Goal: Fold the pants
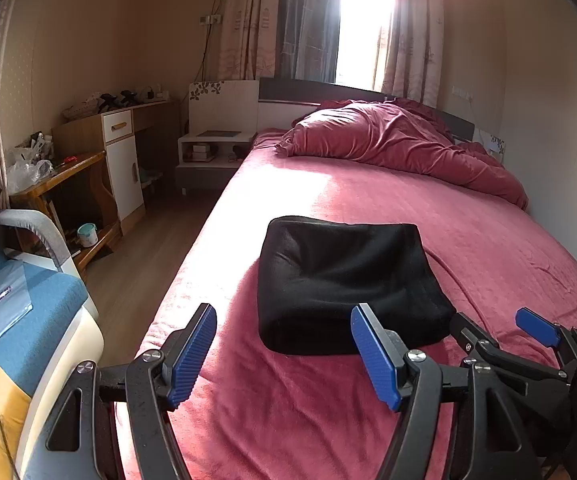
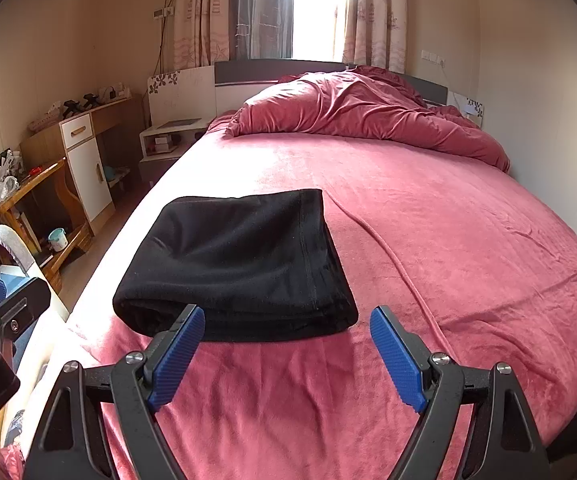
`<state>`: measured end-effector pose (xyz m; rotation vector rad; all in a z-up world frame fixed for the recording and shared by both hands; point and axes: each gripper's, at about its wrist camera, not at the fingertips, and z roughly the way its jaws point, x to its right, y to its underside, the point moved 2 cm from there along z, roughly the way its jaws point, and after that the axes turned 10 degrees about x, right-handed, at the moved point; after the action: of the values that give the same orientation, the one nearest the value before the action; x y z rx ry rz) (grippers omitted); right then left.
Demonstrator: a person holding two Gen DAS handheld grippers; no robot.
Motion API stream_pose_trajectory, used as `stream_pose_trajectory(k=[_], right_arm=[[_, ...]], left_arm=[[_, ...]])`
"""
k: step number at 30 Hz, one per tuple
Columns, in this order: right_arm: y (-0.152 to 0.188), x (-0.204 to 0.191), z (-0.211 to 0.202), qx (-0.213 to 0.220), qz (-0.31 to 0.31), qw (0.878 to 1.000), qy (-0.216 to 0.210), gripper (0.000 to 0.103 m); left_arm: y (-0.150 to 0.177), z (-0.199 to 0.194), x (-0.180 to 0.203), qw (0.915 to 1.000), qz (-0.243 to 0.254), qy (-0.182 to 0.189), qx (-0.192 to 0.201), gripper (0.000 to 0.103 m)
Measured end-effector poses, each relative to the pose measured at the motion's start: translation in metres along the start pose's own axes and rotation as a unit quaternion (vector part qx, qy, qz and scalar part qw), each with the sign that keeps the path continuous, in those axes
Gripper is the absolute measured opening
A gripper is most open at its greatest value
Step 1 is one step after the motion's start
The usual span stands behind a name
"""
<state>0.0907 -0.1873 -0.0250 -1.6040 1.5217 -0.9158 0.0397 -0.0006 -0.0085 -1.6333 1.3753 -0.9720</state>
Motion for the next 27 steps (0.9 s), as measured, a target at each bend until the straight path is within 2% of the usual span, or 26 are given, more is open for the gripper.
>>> stream_pose_trajectory(k=[20,27], right_arm=[[0.009,0.0,0.013,-0.018,-0.003,1.0,0.0,0.085],[0.017,0.001,0.018,-0.029,-0.003,1.0,0.002,0.085]], left_arm=[[0.005,0.009,-0.002,0.9998,0.002,0.002,-0.017,0.071],[0.005,0.007,-0.002,0.9999,0.006,0.015,-0.003,0.069]])
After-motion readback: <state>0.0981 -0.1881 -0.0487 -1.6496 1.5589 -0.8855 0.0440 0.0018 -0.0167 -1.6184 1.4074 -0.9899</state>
